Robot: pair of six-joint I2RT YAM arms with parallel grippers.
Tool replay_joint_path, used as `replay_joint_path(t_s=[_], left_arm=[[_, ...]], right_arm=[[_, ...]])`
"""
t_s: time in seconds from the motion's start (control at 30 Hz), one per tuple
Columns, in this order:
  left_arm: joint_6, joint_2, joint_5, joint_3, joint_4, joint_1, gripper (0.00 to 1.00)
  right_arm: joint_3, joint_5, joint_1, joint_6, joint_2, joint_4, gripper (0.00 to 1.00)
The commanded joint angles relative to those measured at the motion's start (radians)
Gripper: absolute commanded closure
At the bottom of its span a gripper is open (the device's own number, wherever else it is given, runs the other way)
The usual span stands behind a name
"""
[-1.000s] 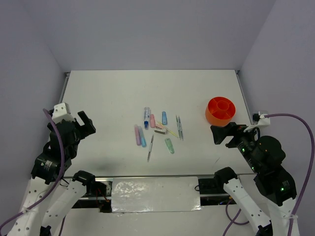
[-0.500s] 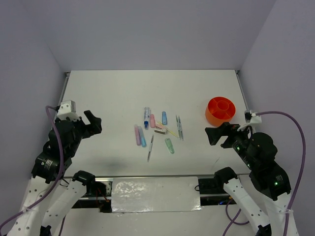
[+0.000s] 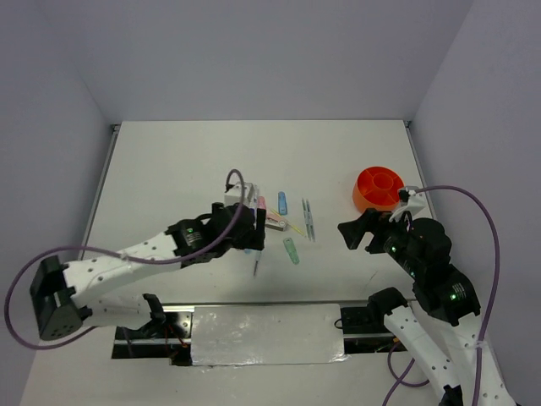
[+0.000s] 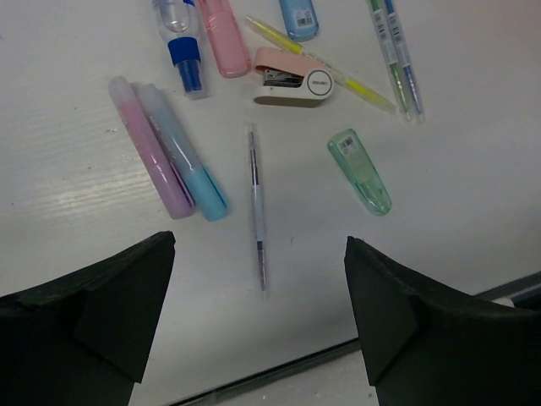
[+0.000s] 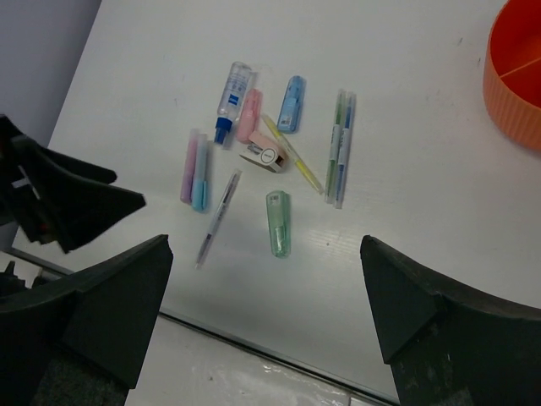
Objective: Sort the stationery into containers
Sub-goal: Pick up the pen from the center of the board.
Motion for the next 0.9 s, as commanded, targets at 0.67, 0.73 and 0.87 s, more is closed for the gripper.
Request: replay_joint_path(t_s=[0.67, 0.73, 0.87], left_arm=[[-0.089, 0.498, -0.023, 0.067, 0.108, -0.080, 0.30], [-0.089, 0.515, -0.006, 0.061, 0.126, -0.080, 0.34], [-0.098, 0.537, 0.003, 0.044, 0.140, -0.080, 0.39]], right_arm=[[-0.024, -0.021, -0.004, -0.043, -0.020, 0.037, 0.00], [-0.024, -0.018, -0.005, -0.042, -0.020, 0.039, 0.00], [-0.026, -0.020, -0.004, -0.042, -0.015, 0.043, 0.00]])
